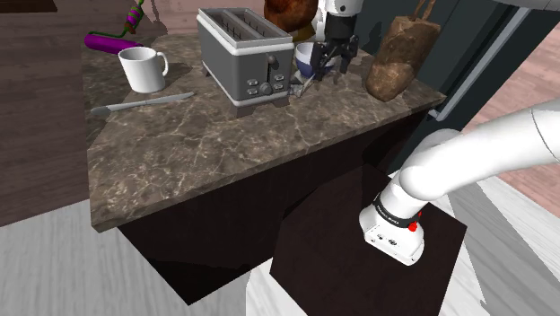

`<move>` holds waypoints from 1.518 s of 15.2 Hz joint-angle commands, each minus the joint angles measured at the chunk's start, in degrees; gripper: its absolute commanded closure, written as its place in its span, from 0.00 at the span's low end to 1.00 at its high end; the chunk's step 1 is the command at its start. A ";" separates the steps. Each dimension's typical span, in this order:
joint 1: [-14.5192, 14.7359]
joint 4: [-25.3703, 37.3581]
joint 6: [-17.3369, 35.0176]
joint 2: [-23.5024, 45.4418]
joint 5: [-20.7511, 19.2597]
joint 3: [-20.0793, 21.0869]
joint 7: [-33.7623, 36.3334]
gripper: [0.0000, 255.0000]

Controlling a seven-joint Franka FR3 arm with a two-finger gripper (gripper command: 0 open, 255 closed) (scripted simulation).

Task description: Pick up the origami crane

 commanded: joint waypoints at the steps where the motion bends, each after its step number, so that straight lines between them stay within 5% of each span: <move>1: -0.13 2.20 2.08 4.27 1.18 0.46 2.23 0.00; 8: -0.68 13.53 5.62 18.80 4.06 0.97 8.03 0.00; 17: -0.63 8.06 11.46 19.16 4.09 0.99 7.93 0.00; 18: -0.67 8.08 11.38 19.11 4.07 0.94 7.85 1.00; 23: -0.69 8.08 11.48 19.21 4.06 0.91 7.80 1.00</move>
